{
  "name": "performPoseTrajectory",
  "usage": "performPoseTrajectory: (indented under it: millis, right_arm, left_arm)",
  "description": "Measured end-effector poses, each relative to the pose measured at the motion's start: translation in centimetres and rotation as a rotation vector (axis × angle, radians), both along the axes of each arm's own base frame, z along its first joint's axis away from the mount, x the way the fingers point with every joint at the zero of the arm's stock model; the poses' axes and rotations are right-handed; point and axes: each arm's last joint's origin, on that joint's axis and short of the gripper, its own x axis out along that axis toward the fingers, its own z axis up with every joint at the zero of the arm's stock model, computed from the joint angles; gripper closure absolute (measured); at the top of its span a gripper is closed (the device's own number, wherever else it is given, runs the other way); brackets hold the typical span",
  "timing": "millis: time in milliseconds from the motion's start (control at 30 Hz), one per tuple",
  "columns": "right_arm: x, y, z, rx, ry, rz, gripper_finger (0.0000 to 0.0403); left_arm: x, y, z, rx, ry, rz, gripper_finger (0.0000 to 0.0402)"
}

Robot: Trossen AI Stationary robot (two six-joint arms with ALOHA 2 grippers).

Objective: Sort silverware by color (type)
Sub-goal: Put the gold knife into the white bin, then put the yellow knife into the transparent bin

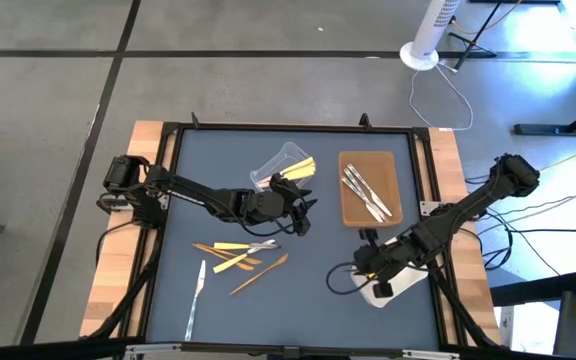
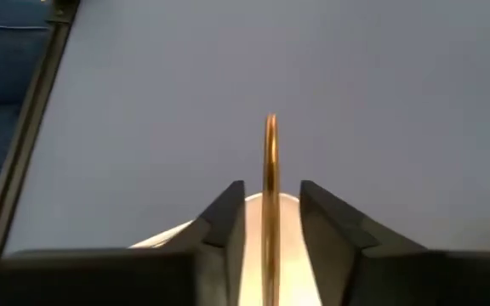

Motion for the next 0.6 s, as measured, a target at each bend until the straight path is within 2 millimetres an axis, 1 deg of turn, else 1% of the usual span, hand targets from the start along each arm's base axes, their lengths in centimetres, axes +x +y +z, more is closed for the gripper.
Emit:
performPoseTrajectory:
  millis: [133,233,333,467,600]
  right_arm:
    - [0.3,0.1,0.2,-0.036,-0.054,0.019,0.0262]
    - [0.6,0.2,0.5,-0.071,-0.117,0.054,0.0247]
    - [1.1,0.1,0.8,-0.085,-0.171,0.079,0.0243]
    - [1.8,-0.5,1.1,-0.065,-0.197,0.056,0.0243]
    - [2.3,-1.2,1.4,-0.060,-0.192,0.079,0.0242]
  left_arm:
    - [0.0,0.0,0.0,0.002,0.001,0.000,0.0264]
    - [0.0,0.0,0.0,0.003,0.001,-0.001,0.0264]
    - [0.0,0.0,0.0,0.003,0.001,-0.001,0.0264]
    - [0.0,0.0,0.0,-0.003,0.002,-0.016,0.0264]
    - [0.0,-0.4,-0.3,-0.029,0.035,-0.121,0.0264]
